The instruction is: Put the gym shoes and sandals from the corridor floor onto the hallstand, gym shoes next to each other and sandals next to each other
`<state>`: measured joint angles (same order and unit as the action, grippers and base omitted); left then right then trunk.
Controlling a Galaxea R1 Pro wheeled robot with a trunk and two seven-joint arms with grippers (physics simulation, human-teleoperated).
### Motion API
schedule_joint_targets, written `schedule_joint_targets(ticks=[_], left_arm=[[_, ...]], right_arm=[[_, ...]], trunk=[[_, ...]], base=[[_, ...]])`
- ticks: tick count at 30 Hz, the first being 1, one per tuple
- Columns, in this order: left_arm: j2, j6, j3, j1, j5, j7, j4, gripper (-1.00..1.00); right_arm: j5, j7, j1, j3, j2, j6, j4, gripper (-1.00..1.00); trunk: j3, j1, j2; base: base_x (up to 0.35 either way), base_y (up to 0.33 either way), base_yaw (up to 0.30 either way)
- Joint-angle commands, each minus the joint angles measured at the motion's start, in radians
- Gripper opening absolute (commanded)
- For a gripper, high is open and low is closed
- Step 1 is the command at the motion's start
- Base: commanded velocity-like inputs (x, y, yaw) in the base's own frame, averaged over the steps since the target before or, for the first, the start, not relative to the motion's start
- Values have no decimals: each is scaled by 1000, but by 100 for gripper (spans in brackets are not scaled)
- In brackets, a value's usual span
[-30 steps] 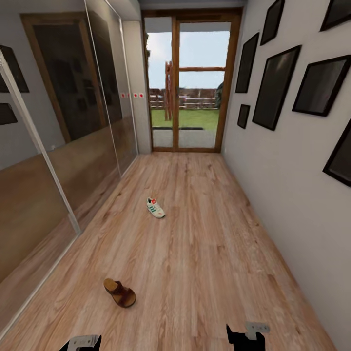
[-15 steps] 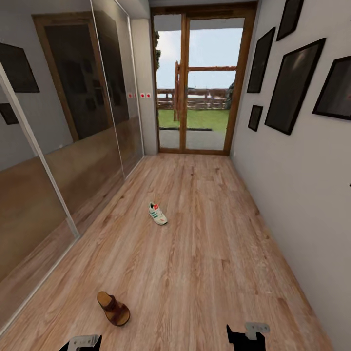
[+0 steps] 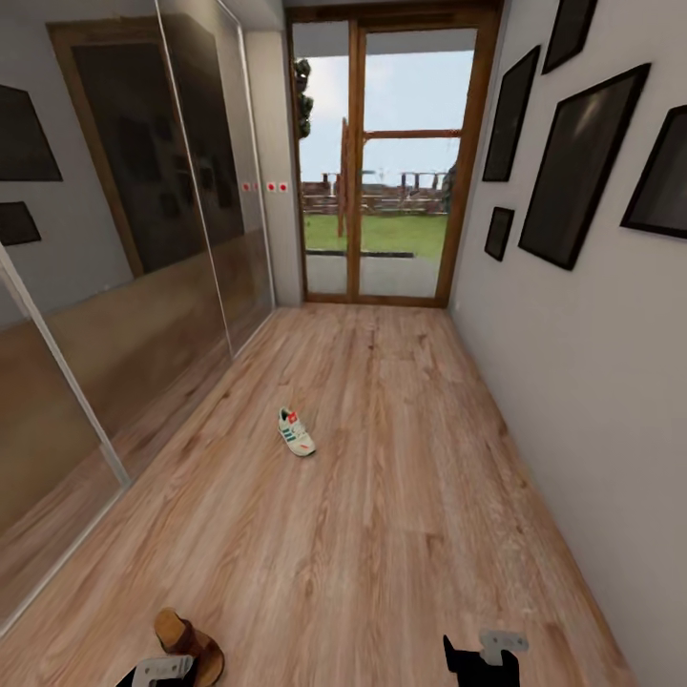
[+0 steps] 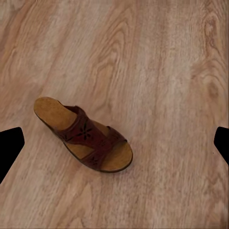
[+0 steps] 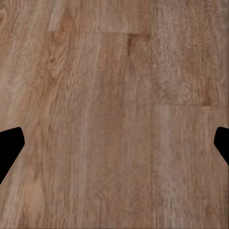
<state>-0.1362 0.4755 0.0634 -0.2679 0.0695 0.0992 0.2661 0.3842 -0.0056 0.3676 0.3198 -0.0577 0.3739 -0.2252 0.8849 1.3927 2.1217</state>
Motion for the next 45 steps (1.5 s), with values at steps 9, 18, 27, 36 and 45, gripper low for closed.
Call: schedule_joint_targets(ticks=[9, 18, 27, 36, 45], left_arm=[[0, 2, 6, -1, 7, 10, -1, 100], [0, 2, 7, -1, 7, 10, 0, 100], [0, 2, 7, -1, 7, 10, 0, 100], [0, 2, 7, -1, 7, 10, 0, 100], [0, 2, 7, -1, 7, 10, 0, 100]], right_arm=[[10, 0, 1, 8, -1, 3, 0, 100], [11, 1, 1, 10, -1, 3, 0, 100], [11, 0, 1, 10, 0, 3, -3, 100], [10, -1, 1, 10, -1, 3, -3, 100], [10, -1, 1, 10, 0, 3, -3, 100]], trunk=[[1, 0, 0], [1, 0, 0], [1, 0, 0], [1, 0, 0], [1, 0, 0]], base=[[284, -160, 0], [284, -160, 0], [284, -160, 0], [288, -160, 0], [301, -159, 135]])
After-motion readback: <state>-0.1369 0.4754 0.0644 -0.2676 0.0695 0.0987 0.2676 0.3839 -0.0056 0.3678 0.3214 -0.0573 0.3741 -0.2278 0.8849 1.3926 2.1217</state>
